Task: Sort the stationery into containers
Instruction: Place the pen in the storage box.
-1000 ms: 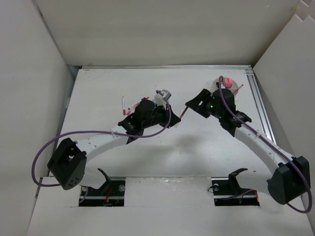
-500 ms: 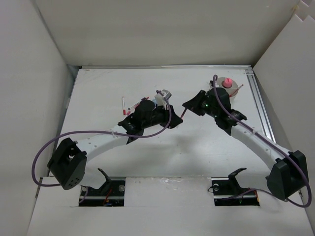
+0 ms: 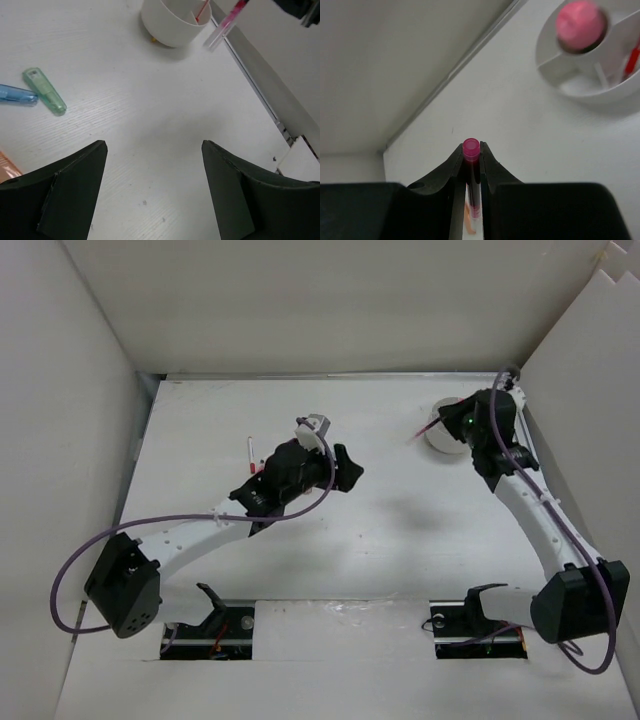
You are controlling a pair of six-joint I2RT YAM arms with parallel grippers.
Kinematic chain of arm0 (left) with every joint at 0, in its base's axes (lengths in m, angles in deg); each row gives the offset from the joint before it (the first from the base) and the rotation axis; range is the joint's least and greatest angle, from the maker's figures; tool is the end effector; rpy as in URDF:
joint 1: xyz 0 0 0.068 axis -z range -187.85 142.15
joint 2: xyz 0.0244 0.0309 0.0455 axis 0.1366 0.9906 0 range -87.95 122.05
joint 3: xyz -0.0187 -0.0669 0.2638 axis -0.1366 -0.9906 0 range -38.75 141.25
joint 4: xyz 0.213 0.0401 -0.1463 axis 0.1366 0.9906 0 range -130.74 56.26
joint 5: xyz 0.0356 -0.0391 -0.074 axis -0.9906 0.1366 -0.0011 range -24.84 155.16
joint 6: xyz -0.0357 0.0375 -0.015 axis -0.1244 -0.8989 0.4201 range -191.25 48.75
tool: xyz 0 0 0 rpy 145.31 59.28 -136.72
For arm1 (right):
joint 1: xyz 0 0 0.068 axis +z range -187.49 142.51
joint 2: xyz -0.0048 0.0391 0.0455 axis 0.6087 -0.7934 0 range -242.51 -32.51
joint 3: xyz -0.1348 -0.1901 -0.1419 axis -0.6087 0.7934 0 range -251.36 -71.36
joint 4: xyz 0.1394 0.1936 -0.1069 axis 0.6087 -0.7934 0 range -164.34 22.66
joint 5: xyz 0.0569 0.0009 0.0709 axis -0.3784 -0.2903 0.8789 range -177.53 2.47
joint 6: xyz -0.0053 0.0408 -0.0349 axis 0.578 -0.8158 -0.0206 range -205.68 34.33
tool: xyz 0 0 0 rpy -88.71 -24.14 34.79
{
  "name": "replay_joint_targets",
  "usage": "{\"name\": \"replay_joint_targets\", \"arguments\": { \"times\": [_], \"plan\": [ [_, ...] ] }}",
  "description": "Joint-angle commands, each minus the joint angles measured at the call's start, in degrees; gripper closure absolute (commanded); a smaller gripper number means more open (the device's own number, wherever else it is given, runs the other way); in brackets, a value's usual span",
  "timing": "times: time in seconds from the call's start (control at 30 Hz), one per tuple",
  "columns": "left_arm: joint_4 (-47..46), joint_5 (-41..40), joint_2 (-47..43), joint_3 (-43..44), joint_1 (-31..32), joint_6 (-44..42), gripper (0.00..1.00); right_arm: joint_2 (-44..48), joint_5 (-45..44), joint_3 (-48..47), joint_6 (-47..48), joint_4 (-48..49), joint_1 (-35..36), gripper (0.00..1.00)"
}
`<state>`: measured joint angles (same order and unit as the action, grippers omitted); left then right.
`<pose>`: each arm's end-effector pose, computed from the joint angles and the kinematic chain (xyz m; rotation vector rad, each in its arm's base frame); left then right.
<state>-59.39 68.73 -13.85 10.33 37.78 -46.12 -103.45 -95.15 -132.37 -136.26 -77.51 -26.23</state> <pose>0.2110 -0.2188 0.3060 0.3653 1.7411 -0.9663 0.2834 0.0517 0.3424 0.7461 1.8171 0.5925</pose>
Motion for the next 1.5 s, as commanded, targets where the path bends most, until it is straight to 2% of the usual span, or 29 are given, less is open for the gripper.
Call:
{"name": "replay_joint_targets", "arguments": {
  "times": [0.0,0.13,0.17,0.3,0.43,0.63,0.8,1.17,1.27,1.3,1.33,1.47],
  "plan": [
    [2.5,-8.5,-2.3,-1.7,-1.8,-0.3,0.26,-0.6,-12.6,-5.6,0.1,-3.3,-4.5,1.00],
    [3.1,-12.1,-2.8,-5.7,-4.0,1.2,0.26,-4.9,-21.4,-9.6,-1.6,-5.6,-9.6,1.00],
    [3.8,-15.8,-2.8,-5.7,-4.5,1.2,0.26,-5.9,-22.8,-9.7,-1.6,-5.6,-10.2,1.00],
    [5.2,-21.5,1.0,-5.1,-4.5,1.2,0.27,-11.6,-32.7,-13.4,-2.1,-4.9,-10.7,1.00],
    [5.7,-21.5,4.6,-3.8,-5.0,1.2,0.30,-19.0,-38.6,-19.8,-2.1,-9.2,-10.7,1.00],
    [4.7,-19.7,7.7,-3.8,-7.7,0.7,0.33,-25.7,-41.8,-24.0,-1.6,-10.7,-10.7,1.00],
    [4.7,-18.5,9.7,-3.8,-7.7,0.2,0.35,-29.1,-48.3,-26.5,-1.6,-13.1,-10.7,1.00],
    [4.7,-19.7,11.3,-2.8,-7.7,0.2,0.36,-36.3,-50.7,-30.1,-4.7,-16.4,-10.7,0.99],
    [4.7,-20.3,11.3,-2.8,-7.7,0.2,0.36,-36.3,-50.0,-30.1,-5.2,-16.5,-9.6,0.83],
    [5.2,-20.3,11.3,-2.8,-7.7,0.2,0.36,-36.3,-50.0,-29.6,-5.2,-16.5,-9.1,0.70],
    [5.2,-20.3,11.3,-2.8,-7.7,0.2,0.36,-35.7,-49.0,-29.6,-5.2,-15.8,-9.1,0.65],
    [6.3,-21.9,10.8,-2.2,-7.7,0.2,0.36,-33.3,-45.2,-29.0,-5.2,-15.2,-9.1,0.49]
  ]
}}
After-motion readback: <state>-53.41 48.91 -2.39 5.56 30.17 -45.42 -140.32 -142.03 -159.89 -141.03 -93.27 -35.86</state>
